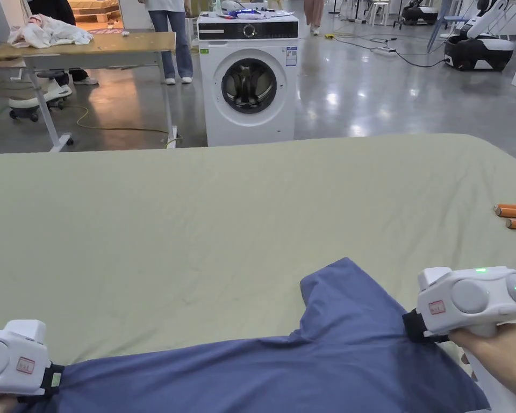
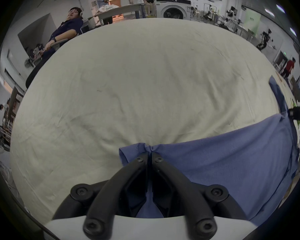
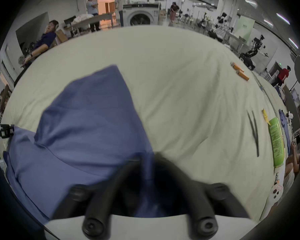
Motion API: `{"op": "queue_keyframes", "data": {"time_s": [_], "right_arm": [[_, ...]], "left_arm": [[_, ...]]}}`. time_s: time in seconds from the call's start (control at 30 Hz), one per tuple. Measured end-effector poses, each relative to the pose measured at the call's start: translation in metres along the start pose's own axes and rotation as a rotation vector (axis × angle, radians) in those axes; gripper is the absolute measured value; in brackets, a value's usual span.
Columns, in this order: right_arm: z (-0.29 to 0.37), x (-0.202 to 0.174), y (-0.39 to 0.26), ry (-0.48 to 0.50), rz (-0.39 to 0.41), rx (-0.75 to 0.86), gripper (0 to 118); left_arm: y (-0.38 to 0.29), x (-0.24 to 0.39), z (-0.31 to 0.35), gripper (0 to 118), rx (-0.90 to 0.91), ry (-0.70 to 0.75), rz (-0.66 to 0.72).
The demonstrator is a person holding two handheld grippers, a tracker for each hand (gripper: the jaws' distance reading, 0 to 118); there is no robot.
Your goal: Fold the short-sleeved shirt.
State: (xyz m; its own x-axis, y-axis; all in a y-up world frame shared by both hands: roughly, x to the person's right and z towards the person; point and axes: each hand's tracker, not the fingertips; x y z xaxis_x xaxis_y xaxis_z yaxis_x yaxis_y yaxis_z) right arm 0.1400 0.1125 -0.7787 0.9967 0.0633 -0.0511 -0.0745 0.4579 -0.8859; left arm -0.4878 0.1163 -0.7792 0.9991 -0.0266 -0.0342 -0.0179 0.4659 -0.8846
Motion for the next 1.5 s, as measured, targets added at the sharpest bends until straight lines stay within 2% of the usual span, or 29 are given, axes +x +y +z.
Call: {"op": "queue_keyframes", "data": {"time_s": [0.03, 0.07, 0.1, 0.13, 0.2, 0.27, 0.33, 0.43, 0.5, 0.7, 0.77, 0.83, 0.97, 1.0, 1.03, 1.07, 1.17, 1.2, 1.23, 1.37, 1.5], "right_arm": [[-0.002, -0.003, -0.003, 0.013, -0.005, 0.021, 1], [-0.002, -0.008, -0.005, -0.033, 0.021, 0.032, 1], [-0.002, -0.01, -0.005, -0.038, 0.055, 0.039, 1], [0.0, -0.012, -0.006, -0.041, 0.054, 0.04, 1], [0.012, -0.004, -0.008, -0.009, -0.001, 0.066, 1], [0.034, 0.006, -0.016, 0.052, -0.047, 0.123, 1], [0.062, 0.015, -0.029, 0.093, -0.064, 0.199, 1], [0.112, 0.027, -0.066, 0.152, -0.08, 0.285, 1], [0.135, 0.034, -0.098, 0.179, -0.113, 0.322, 1], [0.198, 0.029, -0.208, 0.178, -0.116, 0.385, 1], [0.208, 0.027, -0.237, 0.191, -0.123, 0.378, 1], [0.211, 0.022, -0.26, 0.233, -0.173, 0.349, 1], [0.202, 0.011, -0.284, 0.187, -0.139, 0.324, 1], [0.199, 0.011, -0.288, 0.188, -0.15, 0.32, 2], [0.196, 0.01, -0.291, 0.197, -0.155, 0.316, 5], [0.19, 0.011, -0.291, 0.199, -0.165, 0.313, 15], [0.189, 0.007, -0.296, 0.179, -0.141, 0.309, 35], [0.19, 0.006, -0.294, 0.165, -0.107, 0.324, 66], [0.196, 0.003, -0.292, 0.148, -0.088, 0.35, 79], [0.232, -0.014, -0.276, 0.154, -0.044, 0.53, 81], [0.269, -0.047, -0.261, 0.16, -0.002, 0.728, 81]], "left_arm": [[-0.002, -0.002, 0.001, 3, 0.005, -0.003, 0.007], [-0.004, -0.002, 0.004, 3, 0.017, -0.003, 0.016], [-0.007, 0.0, 0.006, 3, 0.028, -0.004, 0.012], [-0.009, 0.001, 0.009, 3, 0.039, -0.003, 0.005], [-0.011, -0.001, 0.021, 0, 0.078, -0.02, -0.02], [-0.018, -0.01, 0.042, 0, 0.141, -0.052, 0.012], [-0.03, -0.024, 0.07, 0, 0.221, -0.102, 0.04], [-0.061, -0.038, 0.117, 0, 0.297, -0.191, 0.054], [-0.089, -0.044, 0.147, 0, 0.34, -0.198, 0.057], [-0.187, -0.055, 0.196, 0, 0.376, -0.237, 0.07], [-0.21, -0.059, 0.201, 0, 0.372, -0.247, 0.081], [-0.231, -0.062, 0.202, 0, 0.363, -0.242, 0.085], [-0.251, -0.064, 0.185, 0, 0.333, -0.241, 0.105], [-0.253, -0.064, 0.179, 4, 0.332, -0.245, 0.111], [-0.255, -0.064, 0.175, 14, 0.333, -0.25, 0.112], [-0.257, -0.063, 0.173, 29, 0.337, -0.247, 0.109], [-0.257, -0.058, 0.177, 50, 0.354, -0.166, 0.076], [-0.256, -0.055, 0.185, 76, 0.394, -0.141, 0.059], [-0.254, -0.051, 0.197, 85, 0.436, -0.114, 0.034], [-0.249, -0.04, 0.26, 86, 0.701, -0.037, -0.034], [-0.252, -0.012, 0.313, 86, 0.85, 0.081, 0.0]]}}
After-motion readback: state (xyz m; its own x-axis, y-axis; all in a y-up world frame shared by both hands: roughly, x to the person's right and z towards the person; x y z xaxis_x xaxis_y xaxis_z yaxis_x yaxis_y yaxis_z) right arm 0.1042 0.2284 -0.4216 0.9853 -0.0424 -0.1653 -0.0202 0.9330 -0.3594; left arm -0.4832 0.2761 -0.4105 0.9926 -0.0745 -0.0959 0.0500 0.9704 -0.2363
